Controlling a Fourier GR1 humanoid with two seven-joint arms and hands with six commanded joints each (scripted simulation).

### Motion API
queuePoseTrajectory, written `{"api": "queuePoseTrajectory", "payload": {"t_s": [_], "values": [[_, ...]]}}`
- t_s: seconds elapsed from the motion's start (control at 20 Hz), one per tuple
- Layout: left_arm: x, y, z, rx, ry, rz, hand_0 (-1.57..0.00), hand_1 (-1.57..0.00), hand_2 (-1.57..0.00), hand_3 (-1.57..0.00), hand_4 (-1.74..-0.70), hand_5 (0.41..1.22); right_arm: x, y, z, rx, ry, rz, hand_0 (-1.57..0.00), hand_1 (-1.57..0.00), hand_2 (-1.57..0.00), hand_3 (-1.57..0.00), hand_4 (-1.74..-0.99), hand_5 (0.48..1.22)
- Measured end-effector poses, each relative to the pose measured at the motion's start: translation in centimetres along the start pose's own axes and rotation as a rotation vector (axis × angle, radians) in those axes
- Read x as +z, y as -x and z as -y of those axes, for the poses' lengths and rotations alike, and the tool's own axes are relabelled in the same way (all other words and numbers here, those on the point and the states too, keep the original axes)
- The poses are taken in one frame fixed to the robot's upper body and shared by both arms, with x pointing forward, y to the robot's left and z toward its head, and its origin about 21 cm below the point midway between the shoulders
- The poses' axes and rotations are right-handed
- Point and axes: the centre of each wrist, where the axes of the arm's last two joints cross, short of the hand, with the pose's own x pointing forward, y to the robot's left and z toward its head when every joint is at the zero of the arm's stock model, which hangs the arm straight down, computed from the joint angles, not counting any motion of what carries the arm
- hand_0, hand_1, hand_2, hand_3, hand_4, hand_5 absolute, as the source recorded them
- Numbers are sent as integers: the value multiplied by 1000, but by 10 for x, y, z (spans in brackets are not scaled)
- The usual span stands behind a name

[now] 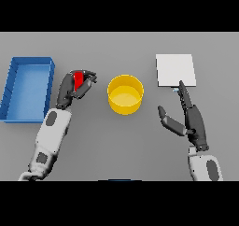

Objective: Pick up the red beaker and tilt it to pour out 1 green nut into yellow bowl. Pick up the yellow bowl and place it on the metallic measuring scale.

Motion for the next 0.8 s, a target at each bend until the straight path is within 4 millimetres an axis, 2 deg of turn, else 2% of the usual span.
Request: {"api": "queuePoseTrajectory", "payload": {"t_s": [0.05,0.2,0.3,0.4,0.6,0.7,0.8], "values": [[0,1,-1,-3,4,6,-1400,-1406,-1419,-1357,-1542,1174,-1,-2,0,0,8,11,1,1,1,1,-1255,644],[-5,-5,-3,75,4,4,-1483,-1486,-1493,-1462,-1639,1157,-2,0,5,8,5,3,1,1,1,1,-1248,645],[-4,-12,-11,136,-3,48,-1515,-1517,-1521,-1501,-1676,1144,3,1,3,6,8,13,1,1,1,1,-1238,643],[-6,-20,-14,160,5,66,-1535,-1536,-1539,-1526,-1699,1135,-2,0,3,17,13,9,1,1,1,1,-1233,644],[-12,-47,-21,111,46,101,-1556,-1557,-1558,-1553,-1724,1130,1,-1,2,22,3,36,1,1,1,1,-1219,653],[-16,-54,-23,66,61,97,-1556,-1557,-1558,-1553,-1724,1133,-4,-2,1,41,4,39,1,1,1,1,-1219,659],[-19,-57,-27,21,70,95,-1556,-1557,-1558,-1553,-1724,1138,2,1,2,62,6,48,1,1,1,1,-1219,661]]}}
